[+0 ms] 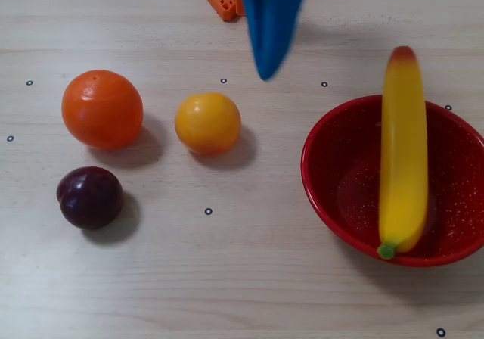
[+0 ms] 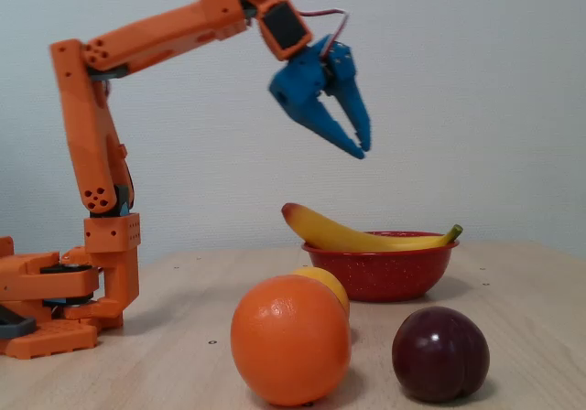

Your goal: Put banana in the red bowl.

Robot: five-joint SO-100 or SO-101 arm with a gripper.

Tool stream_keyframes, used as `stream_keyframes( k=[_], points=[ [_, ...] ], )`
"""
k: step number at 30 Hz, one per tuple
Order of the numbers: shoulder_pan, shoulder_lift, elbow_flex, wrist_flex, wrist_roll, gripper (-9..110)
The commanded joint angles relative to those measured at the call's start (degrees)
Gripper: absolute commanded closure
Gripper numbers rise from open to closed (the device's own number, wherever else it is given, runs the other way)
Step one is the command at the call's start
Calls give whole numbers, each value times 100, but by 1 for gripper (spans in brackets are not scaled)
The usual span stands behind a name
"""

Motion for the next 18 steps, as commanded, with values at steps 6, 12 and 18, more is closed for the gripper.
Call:
stream_keyframes(
  k=[6,12,18],
  points=[
    [281,1863,1169,-281,334,102],
    [316,2883,2259,-343,422,102],
    [272,4034,3480,-703,369,102]
  ],
)
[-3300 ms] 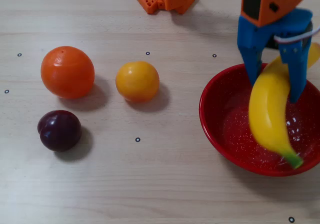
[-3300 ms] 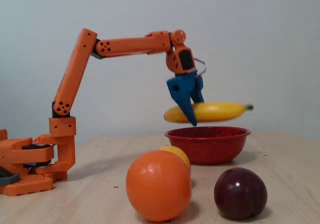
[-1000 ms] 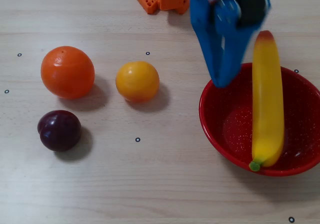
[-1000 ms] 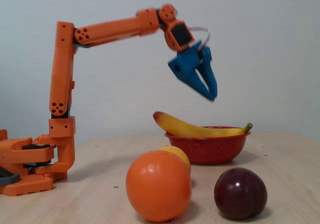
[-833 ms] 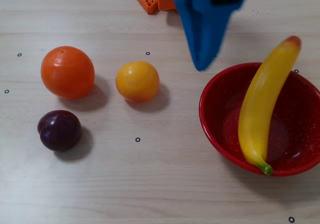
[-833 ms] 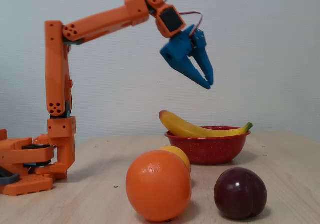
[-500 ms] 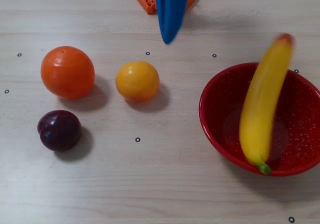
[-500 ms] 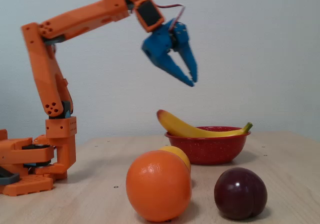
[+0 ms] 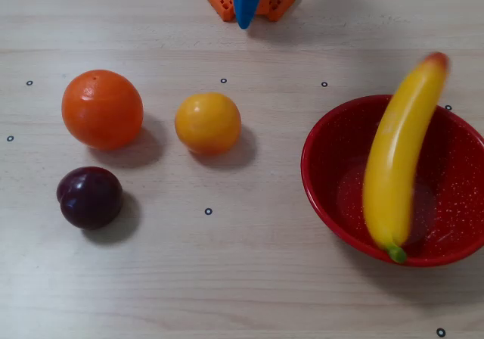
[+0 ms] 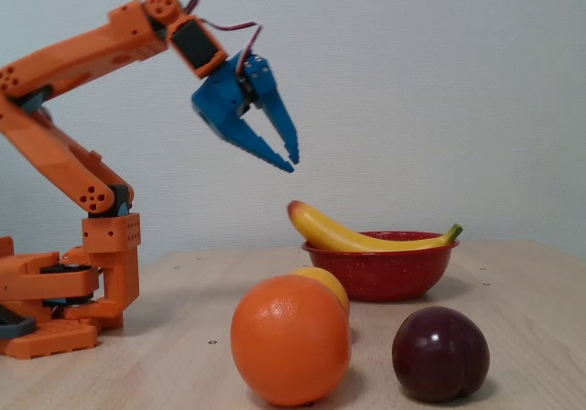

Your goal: Put banana in the red bowl.

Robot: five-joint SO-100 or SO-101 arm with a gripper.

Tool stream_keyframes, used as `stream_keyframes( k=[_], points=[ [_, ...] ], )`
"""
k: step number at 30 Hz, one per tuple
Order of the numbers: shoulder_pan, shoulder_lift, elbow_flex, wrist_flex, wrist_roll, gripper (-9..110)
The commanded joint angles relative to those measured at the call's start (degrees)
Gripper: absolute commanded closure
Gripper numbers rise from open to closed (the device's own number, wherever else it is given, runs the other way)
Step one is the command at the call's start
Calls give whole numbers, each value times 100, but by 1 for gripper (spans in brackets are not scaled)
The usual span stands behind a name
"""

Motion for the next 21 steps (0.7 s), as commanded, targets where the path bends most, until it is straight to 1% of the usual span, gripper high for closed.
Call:
stream_keyframes(
  k=[1,8,13,21],
  points=[
    [9,642,158,-360,53,102],
    [-35,1951,1714,-536,105,102],
    [-35,2593,2628,-554,255,102],
    [-176,3753,4104,-343,378,102]
  ],
)
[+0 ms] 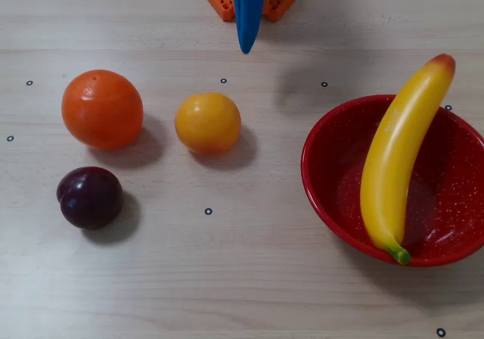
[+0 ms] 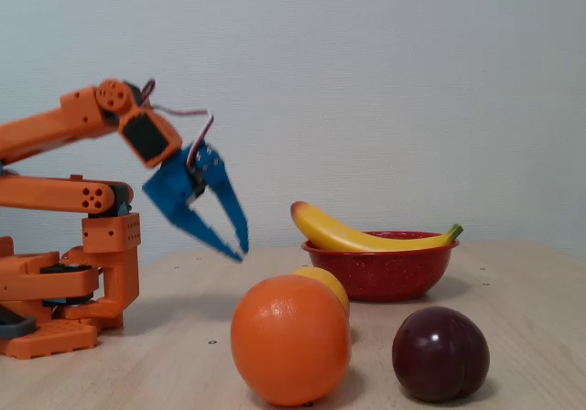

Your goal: Put banana in the red bowl.

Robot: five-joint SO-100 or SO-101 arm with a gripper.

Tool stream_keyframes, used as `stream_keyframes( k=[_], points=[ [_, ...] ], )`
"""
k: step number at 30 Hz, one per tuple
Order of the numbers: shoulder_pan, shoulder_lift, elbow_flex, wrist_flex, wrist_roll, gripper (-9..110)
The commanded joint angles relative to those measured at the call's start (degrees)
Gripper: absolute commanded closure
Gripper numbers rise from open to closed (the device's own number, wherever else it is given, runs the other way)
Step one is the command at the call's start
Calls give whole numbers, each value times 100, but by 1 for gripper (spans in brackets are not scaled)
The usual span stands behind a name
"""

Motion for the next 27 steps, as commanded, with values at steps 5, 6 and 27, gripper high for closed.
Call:
stream_keyframes(
  k=[5,6,27],
  points=[
    [-114,765,721,-202,149,102],
    [-97,853,861,-229,123,102],
    [-132,1644,2470,-598,272,102]
  ],
)
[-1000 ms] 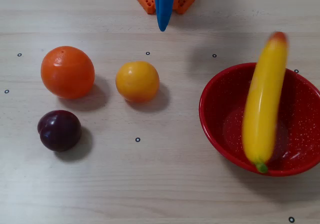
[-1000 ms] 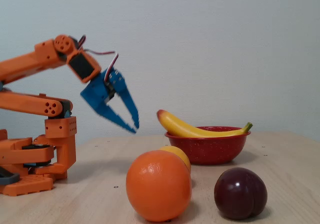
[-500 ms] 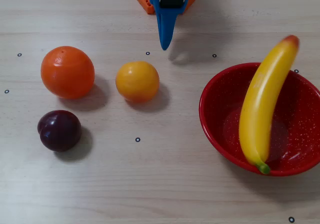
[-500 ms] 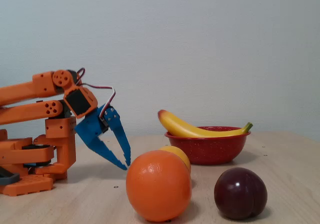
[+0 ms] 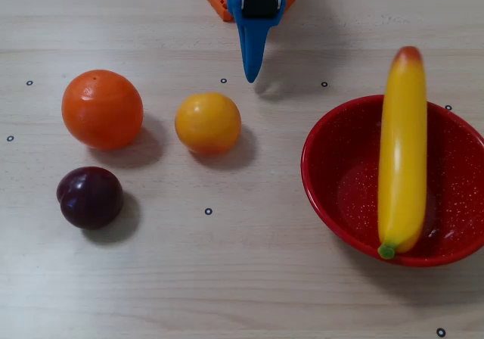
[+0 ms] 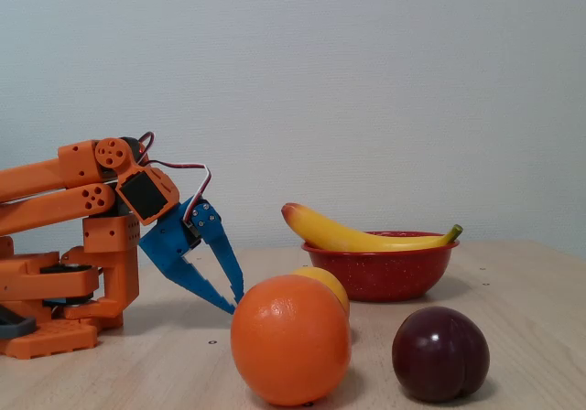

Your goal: Put banana in the red bowl.

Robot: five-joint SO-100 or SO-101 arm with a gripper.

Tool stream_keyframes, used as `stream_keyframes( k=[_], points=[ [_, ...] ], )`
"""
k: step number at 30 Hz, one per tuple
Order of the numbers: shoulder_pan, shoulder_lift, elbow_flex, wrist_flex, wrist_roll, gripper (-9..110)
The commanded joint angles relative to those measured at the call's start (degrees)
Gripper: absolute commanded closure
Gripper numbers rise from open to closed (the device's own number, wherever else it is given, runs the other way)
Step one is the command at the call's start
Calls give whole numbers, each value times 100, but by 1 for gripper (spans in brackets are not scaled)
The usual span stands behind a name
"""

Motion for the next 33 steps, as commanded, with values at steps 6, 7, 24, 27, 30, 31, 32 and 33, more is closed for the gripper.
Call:
stream_keyframes(
  k=[6,7,24,27,30,31,32,33],
  points=[
    [-35,123,35,-62,149,102],
    [-35,123,35,-62,149,102],
    [0,123,26,-44,255,102],
    [0,123,26,-44,237,102],
    [0,123,26,-44,237,102],
    [0,123,26,-44,237,102],
    [0,123,26,-44,237,102],
    [0,123,26,-44,237,102]
  ],
)
